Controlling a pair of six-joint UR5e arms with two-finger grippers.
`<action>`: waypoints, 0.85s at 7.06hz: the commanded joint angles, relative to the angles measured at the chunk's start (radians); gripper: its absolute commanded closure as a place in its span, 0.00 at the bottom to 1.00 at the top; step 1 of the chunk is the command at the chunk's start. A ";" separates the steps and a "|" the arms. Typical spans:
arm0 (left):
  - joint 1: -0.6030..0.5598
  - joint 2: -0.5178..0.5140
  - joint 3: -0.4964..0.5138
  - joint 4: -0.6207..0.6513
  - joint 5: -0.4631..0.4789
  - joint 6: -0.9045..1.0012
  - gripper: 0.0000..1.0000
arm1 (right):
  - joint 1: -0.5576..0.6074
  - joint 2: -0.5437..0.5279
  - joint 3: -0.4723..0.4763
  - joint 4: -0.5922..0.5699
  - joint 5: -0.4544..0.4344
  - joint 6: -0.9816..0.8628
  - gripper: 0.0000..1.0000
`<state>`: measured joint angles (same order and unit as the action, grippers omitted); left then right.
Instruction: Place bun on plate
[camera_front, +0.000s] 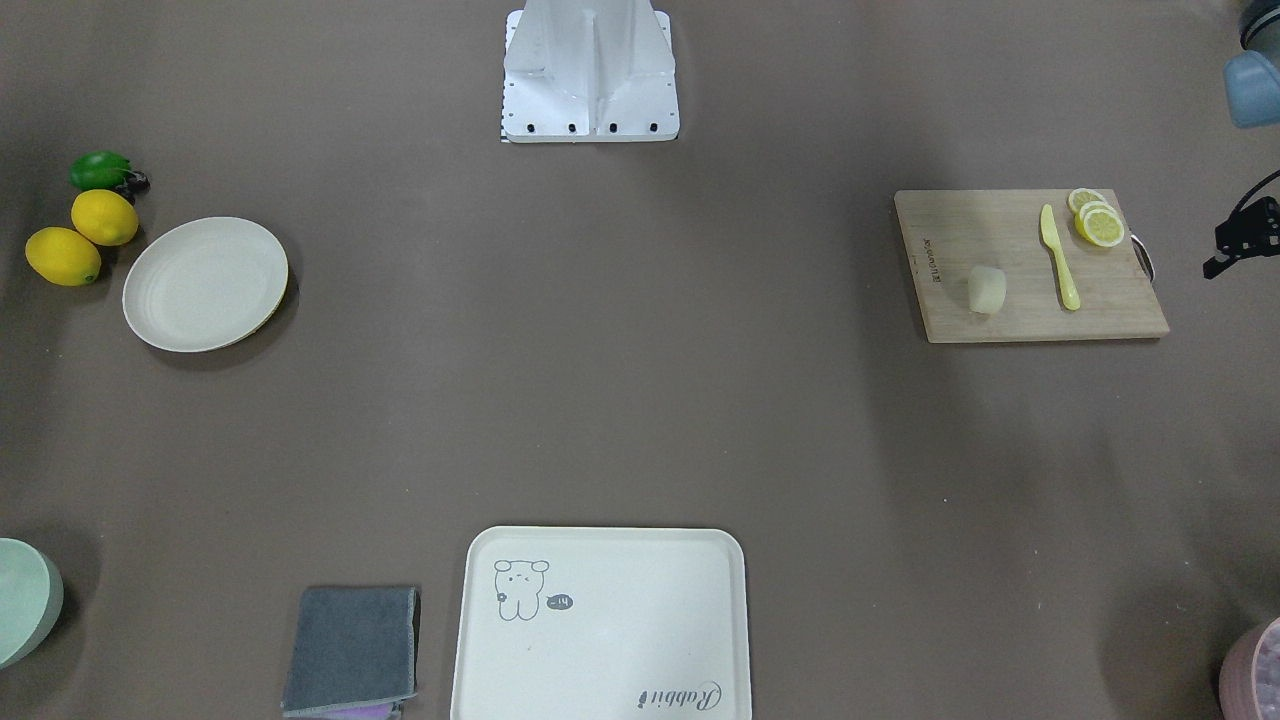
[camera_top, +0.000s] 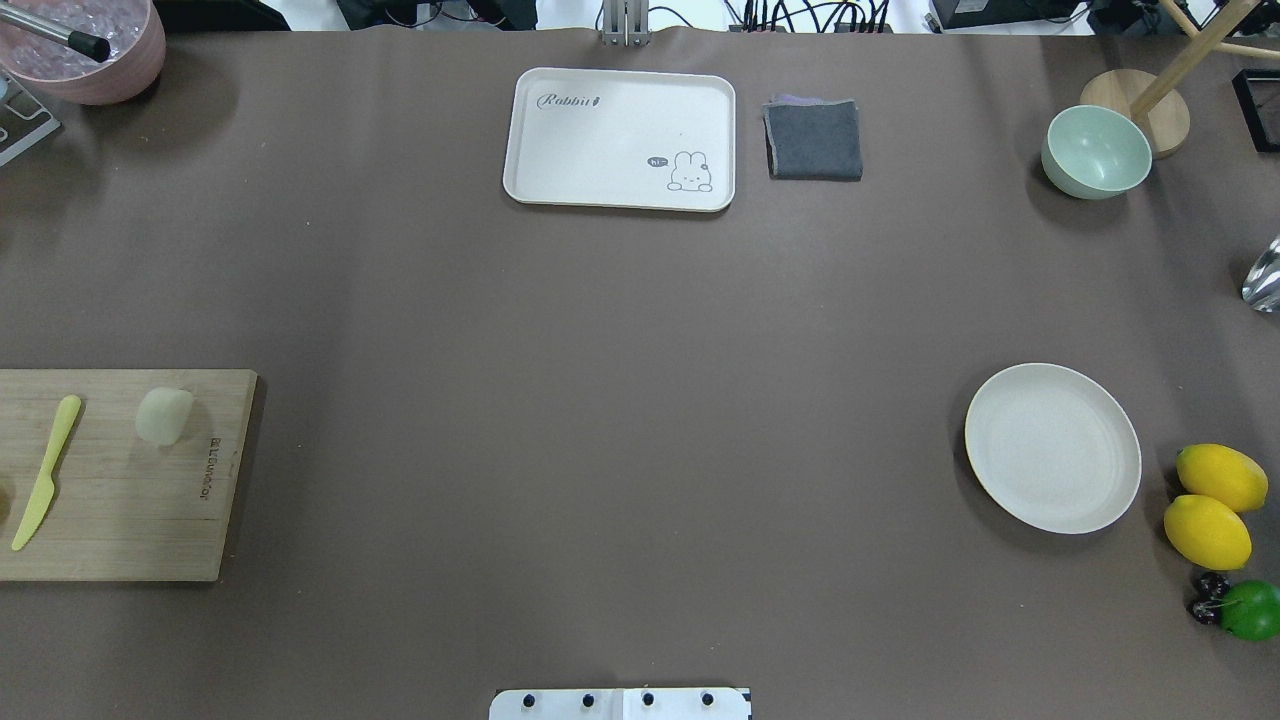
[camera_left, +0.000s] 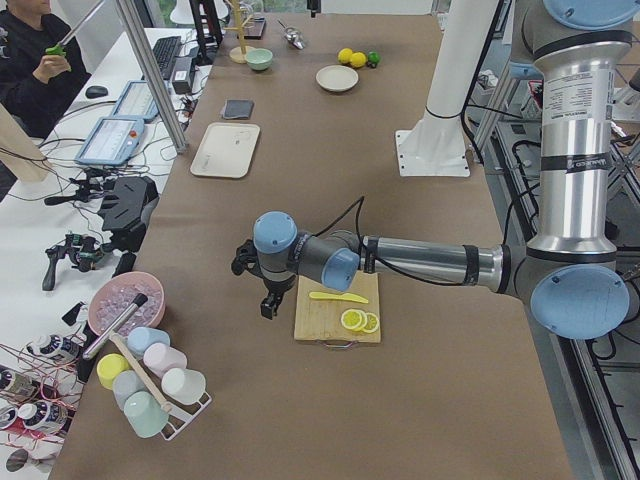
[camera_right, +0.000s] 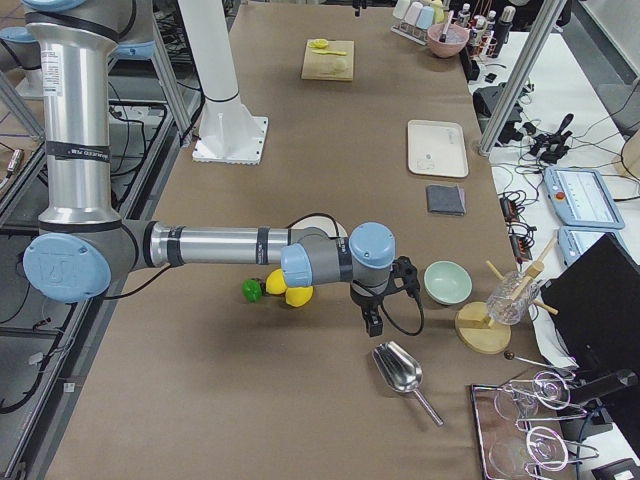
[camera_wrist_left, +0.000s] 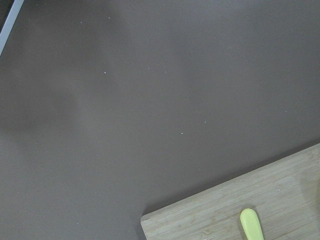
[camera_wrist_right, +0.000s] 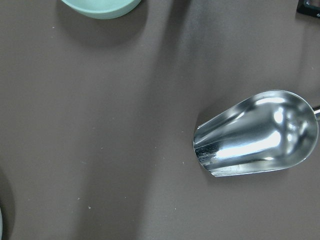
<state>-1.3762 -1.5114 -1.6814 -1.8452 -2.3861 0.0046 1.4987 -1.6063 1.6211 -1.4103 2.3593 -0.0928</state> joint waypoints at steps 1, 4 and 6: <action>0.003 0.010 -0.009 -0.002 0.005 0.011 0.02 | 0.000 -0.006 0.006 -0.004 0.006 -0.001 0.00; 0.025 0.022 -0.014 -0.002 0.001 0.002 0.02 | 0.006 -0.040 0.049 -0.007 0.006 -0.001 0.00; 0.025 0.037 -0.036 -0.002 -0.001 0.000 0.02 | 0.006 -0.029 0.045 -0.007 0.002 0.001 0.00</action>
<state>-1.3522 -1.4869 -1.7002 -1.8469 -2.3859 0.0057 1.5048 -1.6418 1.6686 -1.4166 2.3645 -0.0925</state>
